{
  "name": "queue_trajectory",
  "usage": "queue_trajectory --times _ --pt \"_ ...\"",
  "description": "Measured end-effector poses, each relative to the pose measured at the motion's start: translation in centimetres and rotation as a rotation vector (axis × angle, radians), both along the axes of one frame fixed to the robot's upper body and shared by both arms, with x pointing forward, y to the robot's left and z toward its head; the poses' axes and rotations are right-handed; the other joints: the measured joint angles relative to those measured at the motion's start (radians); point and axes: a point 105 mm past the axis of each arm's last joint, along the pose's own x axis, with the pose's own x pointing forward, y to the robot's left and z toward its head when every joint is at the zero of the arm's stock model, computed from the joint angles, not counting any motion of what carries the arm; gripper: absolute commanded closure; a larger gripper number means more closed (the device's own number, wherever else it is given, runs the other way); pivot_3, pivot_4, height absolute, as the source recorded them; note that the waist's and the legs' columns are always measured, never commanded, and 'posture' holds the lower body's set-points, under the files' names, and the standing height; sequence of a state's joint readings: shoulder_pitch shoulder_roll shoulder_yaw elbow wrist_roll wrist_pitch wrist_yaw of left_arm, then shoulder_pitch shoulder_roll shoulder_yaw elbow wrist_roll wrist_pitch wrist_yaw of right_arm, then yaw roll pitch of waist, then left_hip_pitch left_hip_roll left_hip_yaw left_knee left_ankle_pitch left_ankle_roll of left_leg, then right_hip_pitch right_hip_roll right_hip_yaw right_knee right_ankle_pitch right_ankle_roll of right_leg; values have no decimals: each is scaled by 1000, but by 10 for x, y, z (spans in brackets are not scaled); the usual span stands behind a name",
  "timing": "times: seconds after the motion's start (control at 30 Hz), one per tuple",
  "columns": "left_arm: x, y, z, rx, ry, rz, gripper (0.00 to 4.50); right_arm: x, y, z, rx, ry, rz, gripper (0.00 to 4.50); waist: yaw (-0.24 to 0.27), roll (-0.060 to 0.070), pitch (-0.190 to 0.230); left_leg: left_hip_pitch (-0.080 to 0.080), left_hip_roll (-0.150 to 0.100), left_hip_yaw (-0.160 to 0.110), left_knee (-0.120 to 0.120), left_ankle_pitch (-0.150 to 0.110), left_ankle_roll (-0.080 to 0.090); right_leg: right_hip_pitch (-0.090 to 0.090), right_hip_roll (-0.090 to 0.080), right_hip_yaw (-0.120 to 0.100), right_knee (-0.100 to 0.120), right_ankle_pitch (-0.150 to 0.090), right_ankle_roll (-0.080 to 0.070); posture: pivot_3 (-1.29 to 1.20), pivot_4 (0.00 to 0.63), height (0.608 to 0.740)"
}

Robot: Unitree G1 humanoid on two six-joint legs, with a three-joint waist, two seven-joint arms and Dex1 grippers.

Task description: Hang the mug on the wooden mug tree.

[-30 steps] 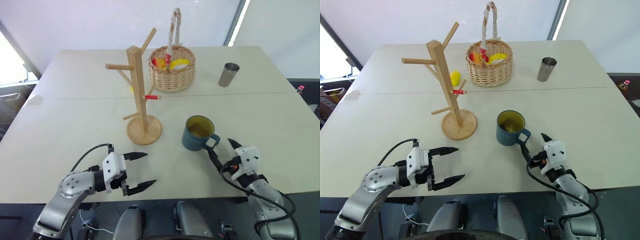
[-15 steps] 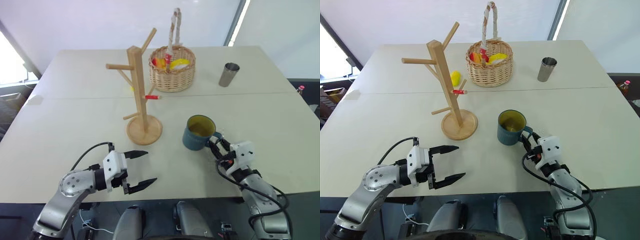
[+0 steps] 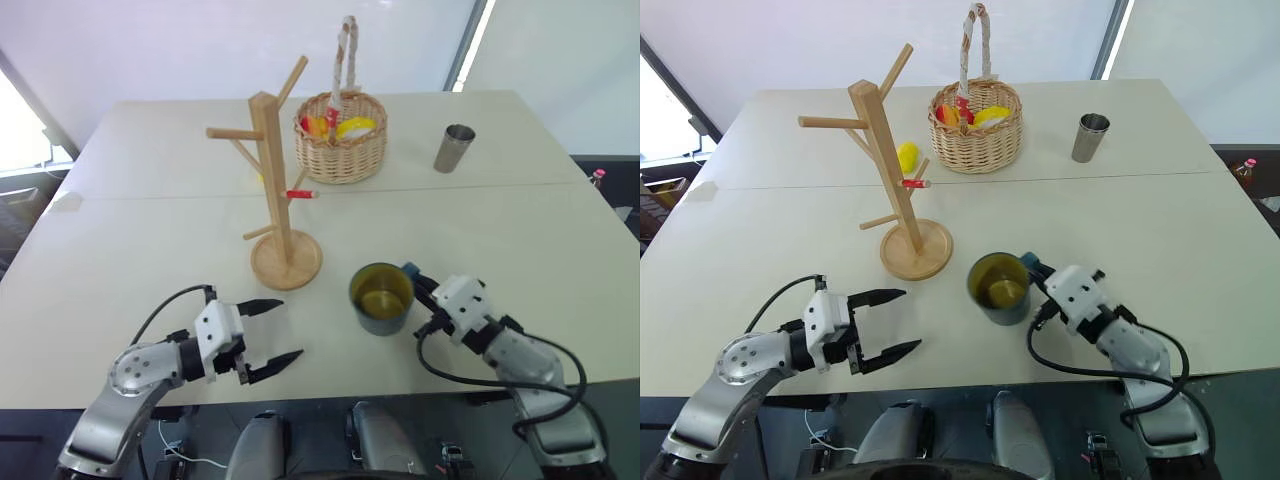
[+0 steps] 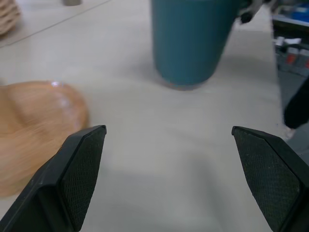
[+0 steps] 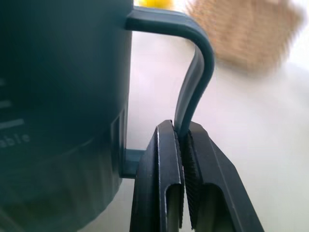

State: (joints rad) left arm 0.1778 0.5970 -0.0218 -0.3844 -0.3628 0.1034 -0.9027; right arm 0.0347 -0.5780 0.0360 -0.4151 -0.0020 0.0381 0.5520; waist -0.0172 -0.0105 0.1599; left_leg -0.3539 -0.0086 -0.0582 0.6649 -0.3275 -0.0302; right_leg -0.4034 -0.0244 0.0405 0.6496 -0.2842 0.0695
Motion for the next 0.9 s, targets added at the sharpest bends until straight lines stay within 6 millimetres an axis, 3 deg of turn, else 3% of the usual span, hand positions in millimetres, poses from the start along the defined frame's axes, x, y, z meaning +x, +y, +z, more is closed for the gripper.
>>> queue_trajectory --times 0.13,0.2,0.43,0.9 --pt "7 13 3 -3 -18 56 0 11 27 61 -145 -227 129 4468 3 0 0 0 0 0 0 0 1 0 0 0 0 0 0 0 150 740" --pt "10 17 7 -10 -32 72 0 12 34 78 -170 -281 155 4468 8 -1 0 -1 0 -2 0 0 1 0 -1 -1 -1 0 0 0 150 740" --pt "22 40 34 -67 -94 154 0 20 51 99 -267 -280 220 4468 4 -1 0 -2 -1 -1 0 0 1 0 -3 -1 -2 0 0 0 150 740" --pt "24 46 59 -122 -108 158 0 35 84 121 -296 -302 290 4468 2 -1 0 -2 -1 -1 0 0 1 -1 -3 -1 -1 0 0 0 150 740"
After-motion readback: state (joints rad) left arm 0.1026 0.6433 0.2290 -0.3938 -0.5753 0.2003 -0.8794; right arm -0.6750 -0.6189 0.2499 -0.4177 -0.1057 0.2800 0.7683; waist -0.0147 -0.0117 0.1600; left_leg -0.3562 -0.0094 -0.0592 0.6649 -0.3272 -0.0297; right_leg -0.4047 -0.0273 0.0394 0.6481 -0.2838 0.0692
